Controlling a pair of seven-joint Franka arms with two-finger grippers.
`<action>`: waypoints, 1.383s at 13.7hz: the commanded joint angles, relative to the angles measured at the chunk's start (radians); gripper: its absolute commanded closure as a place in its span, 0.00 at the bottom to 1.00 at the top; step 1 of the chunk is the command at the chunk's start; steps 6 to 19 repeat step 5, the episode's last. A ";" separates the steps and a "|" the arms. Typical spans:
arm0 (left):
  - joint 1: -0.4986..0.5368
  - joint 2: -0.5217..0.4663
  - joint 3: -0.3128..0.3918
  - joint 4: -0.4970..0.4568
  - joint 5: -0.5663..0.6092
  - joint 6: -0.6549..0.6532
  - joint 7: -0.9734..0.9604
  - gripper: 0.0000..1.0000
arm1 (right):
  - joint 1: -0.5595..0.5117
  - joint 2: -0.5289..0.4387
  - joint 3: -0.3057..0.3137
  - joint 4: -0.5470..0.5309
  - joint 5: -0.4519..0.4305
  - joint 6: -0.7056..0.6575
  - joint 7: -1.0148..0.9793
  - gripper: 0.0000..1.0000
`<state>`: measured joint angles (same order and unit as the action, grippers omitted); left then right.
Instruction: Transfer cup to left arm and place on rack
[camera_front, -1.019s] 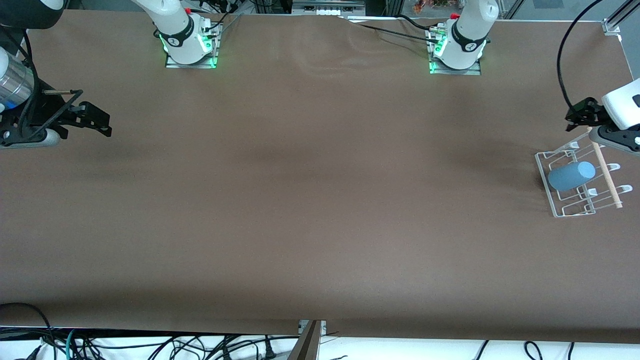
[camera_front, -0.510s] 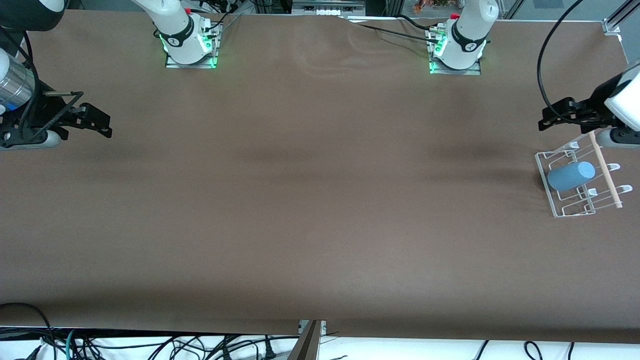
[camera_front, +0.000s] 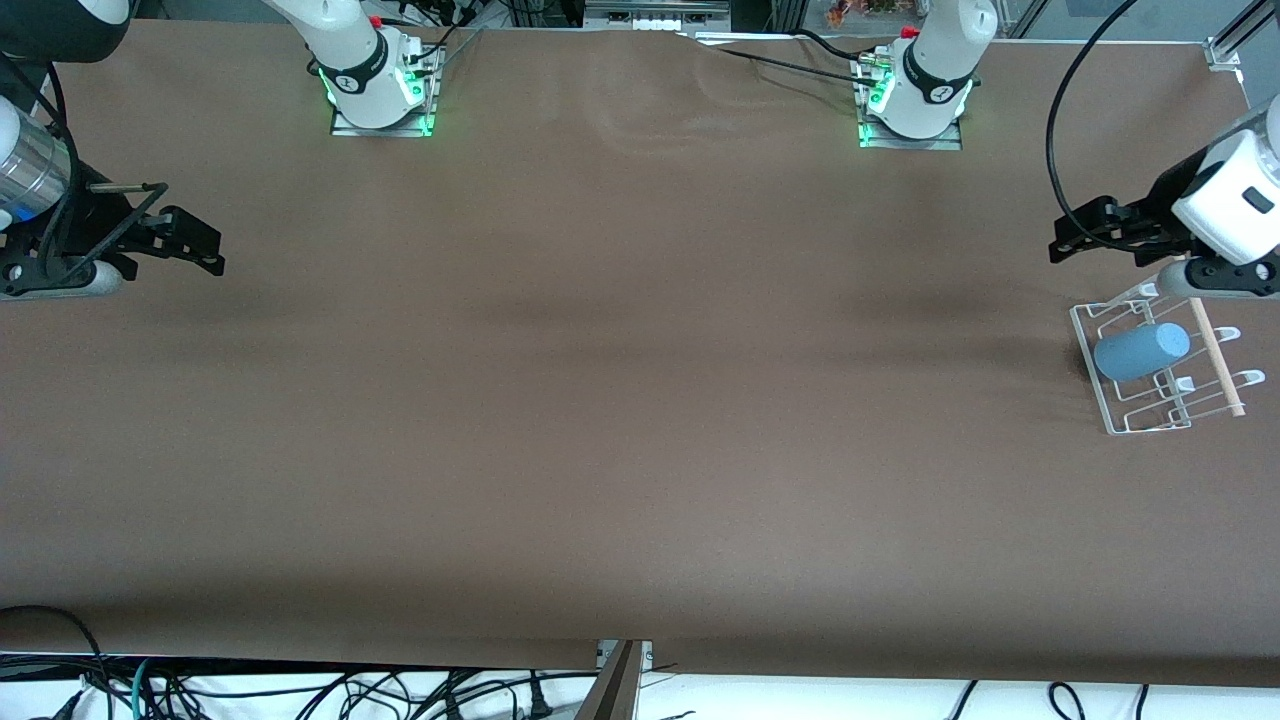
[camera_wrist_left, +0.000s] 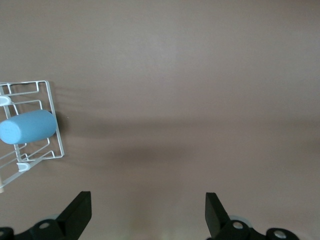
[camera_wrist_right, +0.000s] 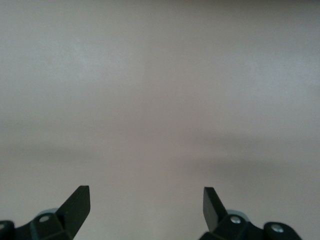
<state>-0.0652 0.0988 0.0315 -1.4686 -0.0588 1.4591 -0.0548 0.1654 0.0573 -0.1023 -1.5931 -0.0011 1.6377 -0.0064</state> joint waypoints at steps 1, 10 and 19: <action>0.005 0.051 -0.001 0.080 0.002 -0.046 -0.005 0.00 | -0.007 0.007 0.009 0.024 -0.011 -0.007 -0.006 0.00; 0.004 0.055 -0.001 0.080 0.001 -0.046 -0.006 0.00 | -0.007 0.007 0.009 0.024 -0.011 -0.007 -0.007 0.00; 0.004 0.055 -0.001 0.080 0.001 -0.046 -0.006 0.00 | -0.007 0.007 0.009 0.024 -0.011 -0.007 -0.007 0.00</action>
